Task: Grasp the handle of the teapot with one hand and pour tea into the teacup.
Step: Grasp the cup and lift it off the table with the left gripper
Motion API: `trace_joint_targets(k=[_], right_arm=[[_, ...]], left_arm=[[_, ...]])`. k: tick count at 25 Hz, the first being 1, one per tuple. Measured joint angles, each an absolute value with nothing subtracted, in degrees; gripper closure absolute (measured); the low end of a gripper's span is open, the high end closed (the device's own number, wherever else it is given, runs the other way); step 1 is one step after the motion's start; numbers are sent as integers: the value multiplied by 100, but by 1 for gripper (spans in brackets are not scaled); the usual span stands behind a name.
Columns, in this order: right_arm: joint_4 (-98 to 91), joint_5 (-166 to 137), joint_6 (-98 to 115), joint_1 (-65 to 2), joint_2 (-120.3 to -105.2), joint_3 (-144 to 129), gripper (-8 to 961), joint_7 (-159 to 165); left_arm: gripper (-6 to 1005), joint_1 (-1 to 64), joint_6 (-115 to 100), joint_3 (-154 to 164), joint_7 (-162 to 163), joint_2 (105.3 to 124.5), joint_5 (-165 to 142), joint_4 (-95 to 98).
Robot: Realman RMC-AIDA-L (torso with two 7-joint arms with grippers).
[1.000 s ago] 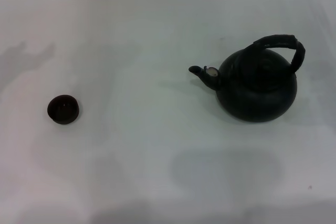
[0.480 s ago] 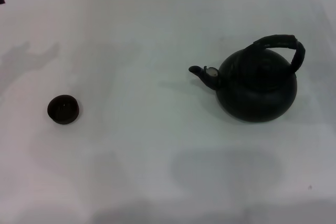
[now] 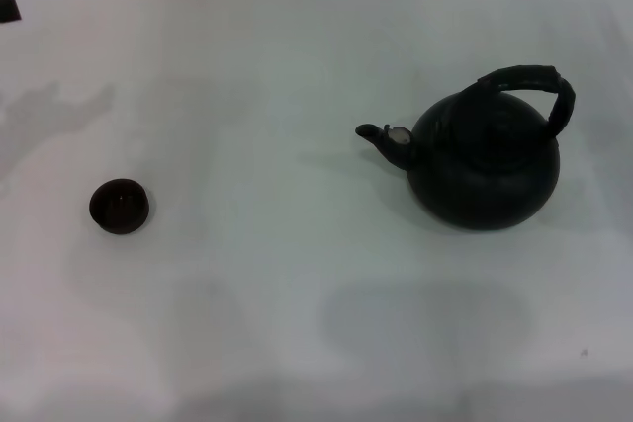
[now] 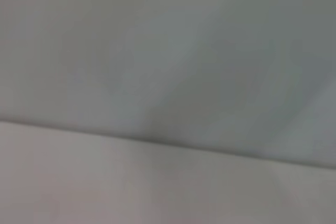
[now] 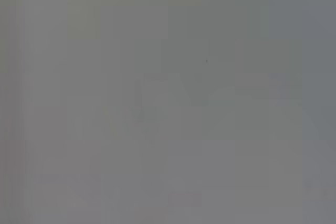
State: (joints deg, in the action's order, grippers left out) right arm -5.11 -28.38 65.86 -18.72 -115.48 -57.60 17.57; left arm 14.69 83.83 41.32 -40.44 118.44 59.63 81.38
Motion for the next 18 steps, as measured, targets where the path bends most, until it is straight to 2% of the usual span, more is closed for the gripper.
trace_joint_targets(k=[13, 18], right_arm=[[-513, -2829, 6585, -1894, -11549, -5739, 95, 1733], [-486, -2830, 6586, -1899, -11549, -5738, 95, 1724]], left_arm=[[131, 2223, 8476, 4917, -3493, 11848, 4801, 7254], [126, 2312, 8485, 5381, -3166, 11848, 4354, 7170]])
